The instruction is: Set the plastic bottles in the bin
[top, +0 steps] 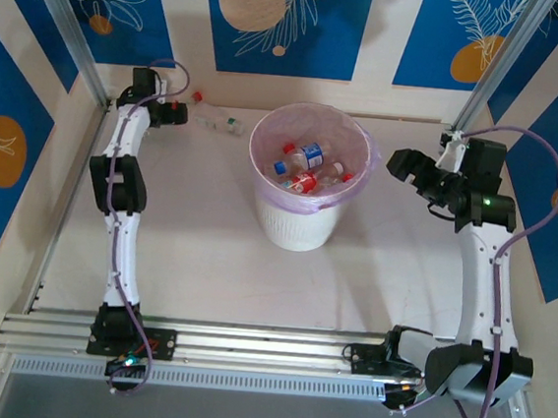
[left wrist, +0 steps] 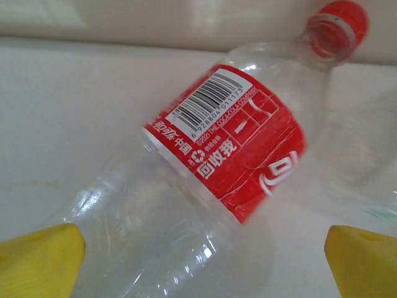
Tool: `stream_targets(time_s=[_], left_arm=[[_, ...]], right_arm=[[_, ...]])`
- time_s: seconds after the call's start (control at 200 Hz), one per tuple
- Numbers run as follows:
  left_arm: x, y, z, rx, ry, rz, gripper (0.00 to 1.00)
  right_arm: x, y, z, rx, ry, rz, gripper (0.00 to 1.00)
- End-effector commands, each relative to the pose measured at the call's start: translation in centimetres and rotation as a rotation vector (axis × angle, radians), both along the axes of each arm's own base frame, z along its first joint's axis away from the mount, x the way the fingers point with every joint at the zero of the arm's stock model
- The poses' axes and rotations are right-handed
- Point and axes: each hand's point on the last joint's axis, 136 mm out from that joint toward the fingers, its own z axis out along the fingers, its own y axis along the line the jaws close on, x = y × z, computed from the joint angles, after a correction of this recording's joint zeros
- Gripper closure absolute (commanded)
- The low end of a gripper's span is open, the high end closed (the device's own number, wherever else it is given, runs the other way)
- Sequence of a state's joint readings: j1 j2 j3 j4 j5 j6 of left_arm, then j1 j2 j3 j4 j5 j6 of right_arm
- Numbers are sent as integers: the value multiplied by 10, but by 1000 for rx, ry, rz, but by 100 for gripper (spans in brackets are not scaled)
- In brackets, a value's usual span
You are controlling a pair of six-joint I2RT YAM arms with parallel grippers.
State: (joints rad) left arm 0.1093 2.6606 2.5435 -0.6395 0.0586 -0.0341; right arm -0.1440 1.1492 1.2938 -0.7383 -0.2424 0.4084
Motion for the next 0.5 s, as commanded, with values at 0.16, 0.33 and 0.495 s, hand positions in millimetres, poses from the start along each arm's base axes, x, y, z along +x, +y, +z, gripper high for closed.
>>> stream_targets(time_s=[0.16,0.33,0.495], left_arm=[[-48,-4,-31,-63,234,23,5],[-79,-24,-47,-166,352,7,11],[-97,-25,-56,-108,364,57,27]], right_arm=[[-22,3,20,-22,-55,10,14],[-31,3,28,-14,-85,13,13],[-37,4,33,-5,-106,17,14]])
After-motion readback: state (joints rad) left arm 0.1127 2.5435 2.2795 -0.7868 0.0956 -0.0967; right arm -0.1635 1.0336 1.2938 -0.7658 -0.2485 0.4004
